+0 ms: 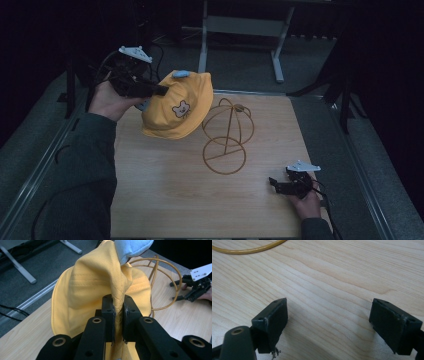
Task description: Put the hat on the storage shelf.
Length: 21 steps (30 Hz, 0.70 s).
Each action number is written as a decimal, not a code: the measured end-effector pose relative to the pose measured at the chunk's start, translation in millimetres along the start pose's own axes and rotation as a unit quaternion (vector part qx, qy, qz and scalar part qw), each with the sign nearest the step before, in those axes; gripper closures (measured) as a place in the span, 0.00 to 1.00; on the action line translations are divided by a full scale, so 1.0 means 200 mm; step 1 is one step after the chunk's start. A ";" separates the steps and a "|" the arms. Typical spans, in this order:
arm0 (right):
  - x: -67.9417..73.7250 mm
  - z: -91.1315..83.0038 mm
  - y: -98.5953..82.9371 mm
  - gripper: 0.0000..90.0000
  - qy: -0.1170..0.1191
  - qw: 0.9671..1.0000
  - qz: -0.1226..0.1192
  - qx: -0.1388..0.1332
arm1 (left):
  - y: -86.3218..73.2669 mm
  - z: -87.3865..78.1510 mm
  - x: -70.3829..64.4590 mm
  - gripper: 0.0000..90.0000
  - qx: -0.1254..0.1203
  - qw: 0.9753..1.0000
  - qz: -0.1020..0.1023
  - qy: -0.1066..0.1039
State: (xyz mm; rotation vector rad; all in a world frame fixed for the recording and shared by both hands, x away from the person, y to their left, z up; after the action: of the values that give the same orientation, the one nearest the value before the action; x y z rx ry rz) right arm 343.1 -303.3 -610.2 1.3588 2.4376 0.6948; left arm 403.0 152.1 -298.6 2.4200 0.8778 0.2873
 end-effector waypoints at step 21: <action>0.00 0.00 0.00 0.17 0.000 1.000 -0.001 0.000 | 0.06 -0.06 -0.12 0.91 -0.027 0.999 0.032 -0.026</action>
State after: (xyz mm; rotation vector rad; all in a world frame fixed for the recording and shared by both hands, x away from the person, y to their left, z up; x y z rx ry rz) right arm 343.1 -303.4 -610.3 1.3571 2.4378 0.6939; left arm 387.6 134.1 -282.7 2.3977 0.7629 0.2676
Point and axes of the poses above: each handheld gripper's, and its own axes: z roughly forward along the jaws, y roughly out of its top, x roughly to its left, the point moved 5 cm from there along z, roughly forward along the jaws, and after that the axes turned 15 degrees about x, right-handed, at the moved point
